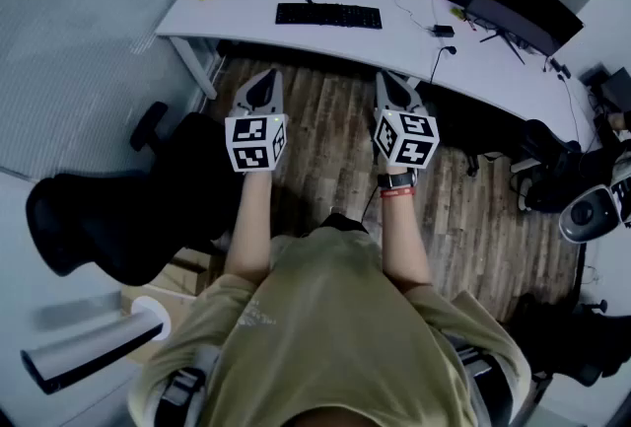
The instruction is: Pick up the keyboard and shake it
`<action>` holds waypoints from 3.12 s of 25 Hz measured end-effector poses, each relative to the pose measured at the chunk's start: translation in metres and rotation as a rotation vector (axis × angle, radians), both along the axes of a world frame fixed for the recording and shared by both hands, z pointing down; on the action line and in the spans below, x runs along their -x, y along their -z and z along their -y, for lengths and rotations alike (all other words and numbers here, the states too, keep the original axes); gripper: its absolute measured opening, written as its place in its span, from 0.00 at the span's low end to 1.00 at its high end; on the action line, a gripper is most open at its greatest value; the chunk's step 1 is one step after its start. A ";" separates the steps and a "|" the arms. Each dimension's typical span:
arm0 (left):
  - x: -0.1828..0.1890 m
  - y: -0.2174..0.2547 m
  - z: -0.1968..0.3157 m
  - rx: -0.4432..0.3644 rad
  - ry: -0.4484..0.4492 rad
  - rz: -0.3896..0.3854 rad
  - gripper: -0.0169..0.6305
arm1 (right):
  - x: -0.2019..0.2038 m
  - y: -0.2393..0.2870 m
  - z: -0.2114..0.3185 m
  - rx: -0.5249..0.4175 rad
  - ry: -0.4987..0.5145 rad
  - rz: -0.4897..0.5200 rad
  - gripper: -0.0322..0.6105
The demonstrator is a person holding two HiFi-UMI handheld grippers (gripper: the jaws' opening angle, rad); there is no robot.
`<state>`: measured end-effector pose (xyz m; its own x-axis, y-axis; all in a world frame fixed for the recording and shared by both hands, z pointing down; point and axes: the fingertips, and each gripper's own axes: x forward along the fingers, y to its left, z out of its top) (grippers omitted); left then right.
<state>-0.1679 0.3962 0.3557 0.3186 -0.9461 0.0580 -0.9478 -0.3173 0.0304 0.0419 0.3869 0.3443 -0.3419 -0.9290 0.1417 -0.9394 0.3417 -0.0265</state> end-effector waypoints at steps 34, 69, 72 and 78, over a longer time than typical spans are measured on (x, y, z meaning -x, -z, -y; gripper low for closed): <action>-0.055 -0.031 0.286 0.084 -0.029 0.038 0.06 | -0.003 -0.048 0.298 0.134 0.094 0.115 0.09; -0.088 -0.097 0.534 0.214 0.038 0.055 0.06 | -0.040 -0.117 0.556 0.300 0.184 0.173 0.09; -0.090 -0.108 0.547 0.226 0.029 0.051 0.06 | -0.045 -0.133 0.564 0.326 0.175 0.162 0.09; -0.084 -0.139 0.576 0.266 -0.009 0.056 0.06 | -0.049 -0.172 0.582 0.395 0.132 0.174 0.09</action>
